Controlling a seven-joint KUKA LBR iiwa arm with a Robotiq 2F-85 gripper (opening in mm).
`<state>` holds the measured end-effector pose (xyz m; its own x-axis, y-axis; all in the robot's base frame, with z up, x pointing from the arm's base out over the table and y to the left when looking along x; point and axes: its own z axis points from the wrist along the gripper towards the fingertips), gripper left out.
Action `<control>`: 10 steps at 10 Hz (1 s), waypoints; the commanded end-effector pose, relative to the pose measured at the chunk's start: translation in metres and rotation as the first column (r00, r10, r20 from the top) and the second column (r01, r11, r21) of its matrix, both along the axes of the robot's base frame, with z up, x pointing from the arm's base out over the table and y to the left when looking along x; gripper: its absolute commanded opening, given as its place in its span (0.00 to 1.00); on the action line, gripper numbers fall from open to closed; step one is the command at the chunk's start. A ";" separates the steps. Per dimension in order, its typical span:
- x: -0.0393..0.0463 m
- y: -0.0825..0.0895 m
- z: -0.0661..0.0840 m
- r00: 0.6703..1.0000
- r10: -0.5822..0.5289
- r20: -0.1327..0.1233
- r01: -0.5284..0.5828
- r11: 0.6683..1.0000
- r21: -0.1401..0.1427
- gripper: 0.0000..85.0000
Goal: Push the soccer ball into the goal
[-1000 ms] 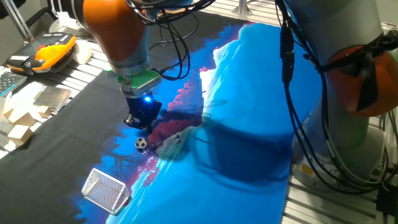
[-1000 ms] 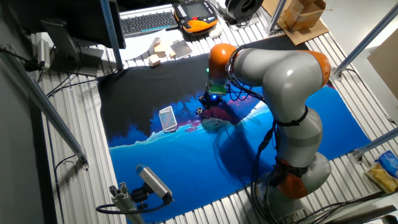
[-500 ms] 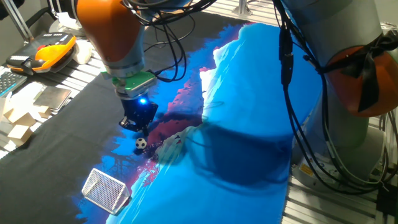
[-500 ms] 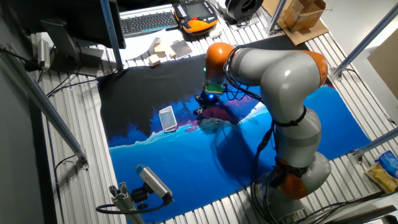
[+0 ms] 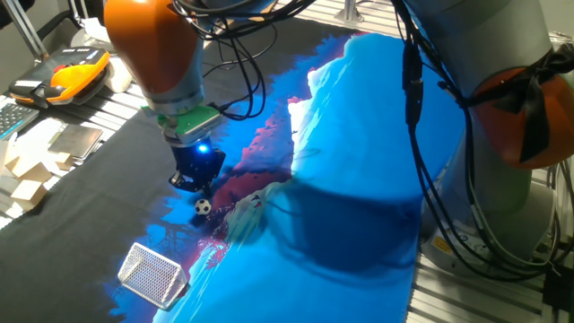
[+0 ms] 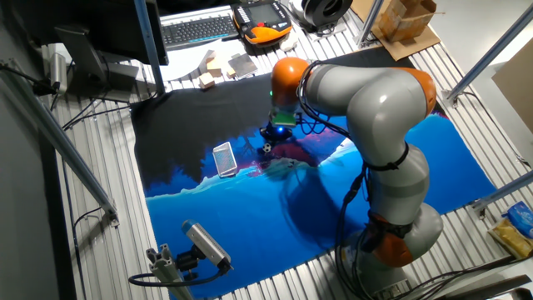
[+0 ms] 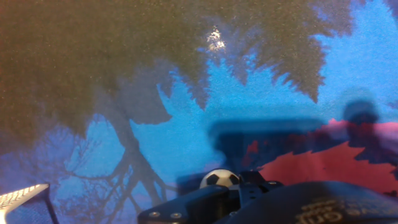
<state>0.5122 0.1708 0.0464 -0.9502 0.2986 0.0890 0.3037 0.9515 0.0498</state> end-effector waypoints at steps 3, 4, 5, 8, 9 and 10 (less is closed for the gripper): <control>0.0010 0.003 -0.002 1.000 -0.001 0.003 0.001 1.000 -0.009 0.00; 0.0015 0.007 -0.003 1.000 -0.006 0.005 0.006 1.000 -0.010 0.00; 0.0018 0.010 -0.005 1.000 -0.010 0.007 0.010 1.000 -0.012 0.00; 0.0022 0.015 -0.007 1.000 -0.014 0.004 0.014 1.000 0.002 0.00; 0.0022 0.016 -0.008 1.000 -0.014 0.000 0.014 1.000 0.006 0.00; 0.0021 0.018 -0.009 1.000 -0.016 -0.002 0.016 1.000 0.008 0.00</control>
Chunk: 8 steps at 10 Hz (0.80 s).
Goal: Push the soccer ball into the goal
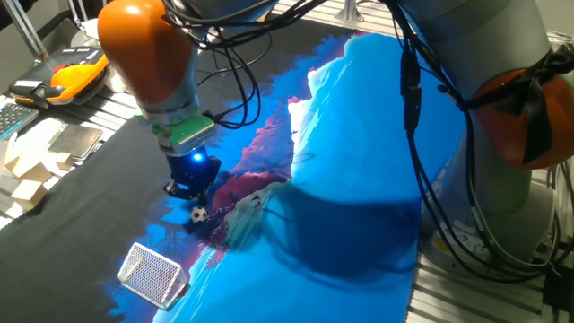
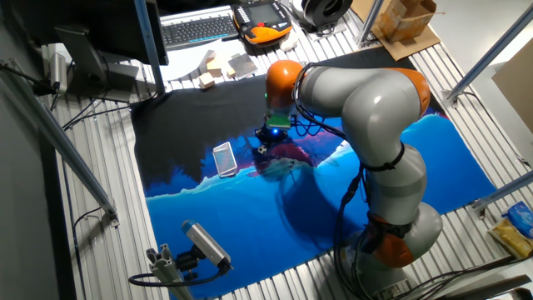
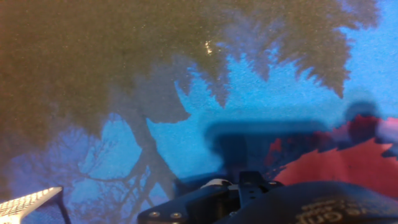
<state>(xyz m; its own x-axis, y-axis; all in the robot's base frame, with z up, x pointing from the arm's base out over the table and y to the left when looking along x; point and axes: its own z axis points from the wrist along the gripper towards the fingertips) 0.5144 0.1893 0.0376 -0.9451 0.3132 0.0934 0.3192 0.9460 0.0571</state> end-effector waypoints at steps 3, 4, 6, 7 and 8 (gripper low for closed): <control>-0.0002 0.004 -0.001 1.000 0.002 -0.010 -0.001 1.000 0.019 0.00; -0.0003 0.006 -0.002 1.000 0.003 -0.017 -0.003 1.000 0.023 0.00; -0.0007 0.011 -0.003 1.000 0.000 -0.021 0.001 1.000 0.028 0.00; -0.0010 0.014 -0.003 1.000 -0.005 -0.020 0.005 1.000 0.024 0.00; -0.0011 0.017 -0.003 1.000 -0.008 -0.021 0.009 1.000 0.030 0.00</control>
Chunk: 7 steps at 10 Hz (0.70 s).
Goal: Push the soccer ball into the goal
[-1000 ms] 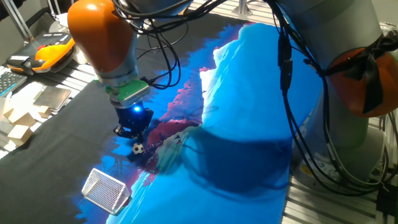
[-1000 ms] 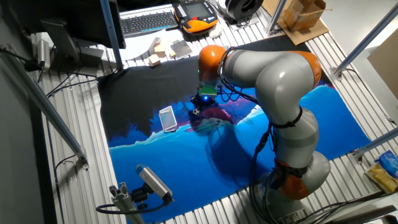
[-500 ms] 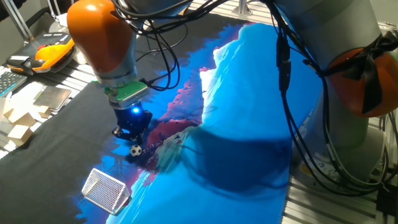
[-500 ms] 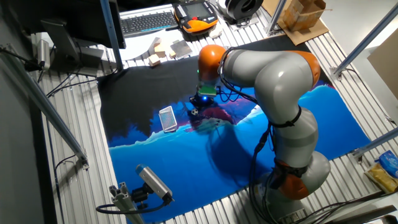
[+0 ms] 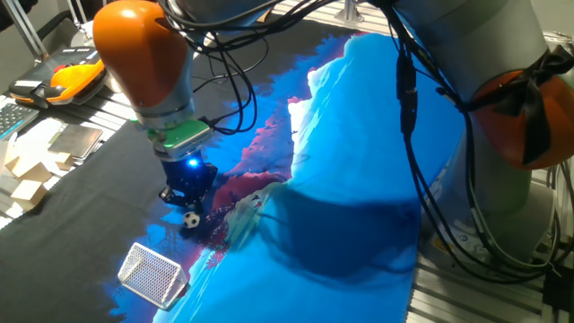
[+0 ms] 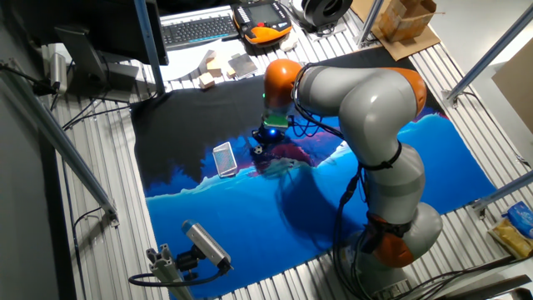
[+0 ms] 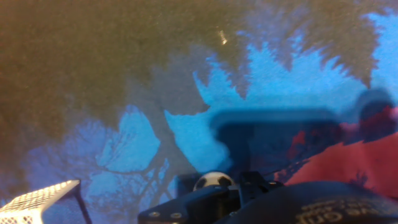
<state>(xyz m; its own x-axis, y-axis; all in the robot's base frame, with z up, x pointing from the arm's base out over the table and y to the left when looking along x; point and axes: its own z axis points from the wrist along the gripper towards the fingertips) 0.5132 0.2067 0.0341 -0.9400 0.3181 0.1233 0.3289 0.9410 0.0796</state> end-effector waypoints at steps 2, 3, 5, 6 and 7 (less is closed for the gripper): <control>-0.0003 0.006 0.000 1.000 -0.011 0.000 0.011 1.000 0.002 0.00; -0.0002 0.009 0.000 1.000 -0.016 0.006 0.016 1.000 -0.005 0.00; 0.0011 0.008 0.000 0.999 -0.030 0.033 0.030 0.999 -0.016 0.00; 0.0017 0.010 0.000 0.998 -0.041 0.042 0.042 0.999 -0.012 0.00; 0.0018 0.010 0.000 0.997 -0.043 0.058 0.044 0.999 -0.029 0.00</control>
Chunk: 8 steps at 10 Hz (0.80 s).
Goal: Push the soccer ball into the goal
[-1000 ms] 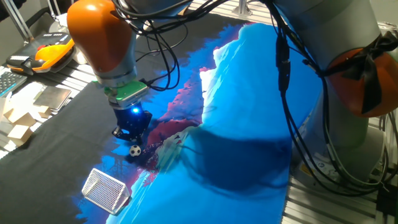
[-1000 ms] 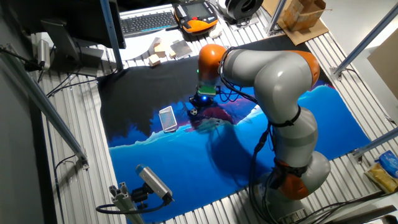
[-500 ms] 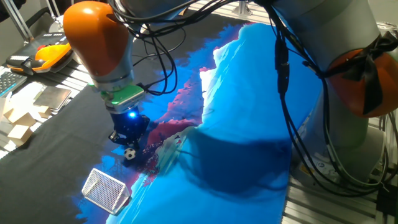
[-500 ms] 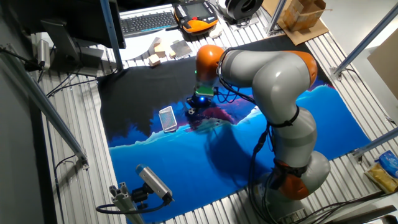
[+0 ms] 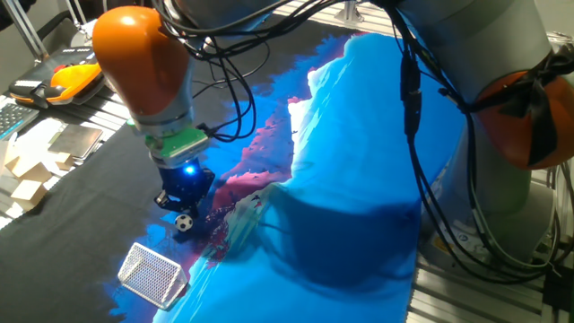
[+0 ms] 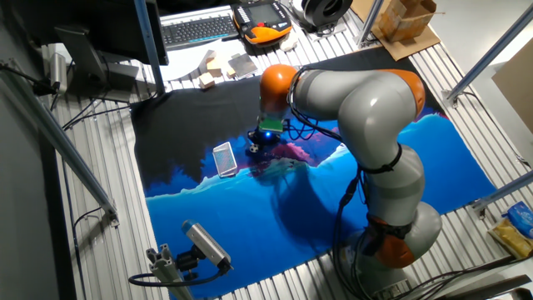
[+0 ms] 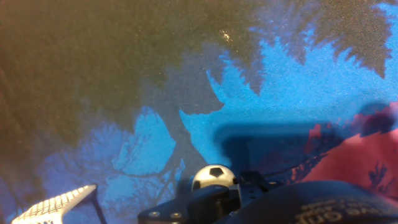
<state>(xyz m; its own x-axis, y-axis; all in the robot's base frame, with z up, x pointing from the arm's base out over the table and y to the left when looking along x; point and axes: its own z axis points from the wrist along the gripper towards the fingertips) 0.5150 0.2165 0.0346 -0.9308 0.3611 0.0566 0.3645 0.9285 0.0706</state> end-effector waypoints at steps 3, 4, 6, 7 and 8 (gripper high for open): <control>0.0005 0.000 0.001 0.999 -0.014 0.039 0.015 1.000 -0.021 0.00; 0.0009 -0.002 0.002 0.998 -0.021 0.062 0.023 0.999 -0.028 0.00; 0.0023 -0.005 0.005 0.997 -0.034 0.068 0.035 0.999 -0.021 0.00; 0.0031 -0.004 0.004 0.997 -0.043 0.071 0.044 0.999 -0.020 0.00; 0.0044 -0.003 0.003 0.996 -0.047 0.072 0.049 0.999 -0.021 0.00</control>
<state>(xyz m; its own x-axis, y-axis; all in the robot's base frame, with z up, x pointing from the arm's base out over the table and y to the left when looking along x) 0.5203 0.2134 0.0375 -0.9132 0.4071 -0.0197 0.4047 0.9113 0.0754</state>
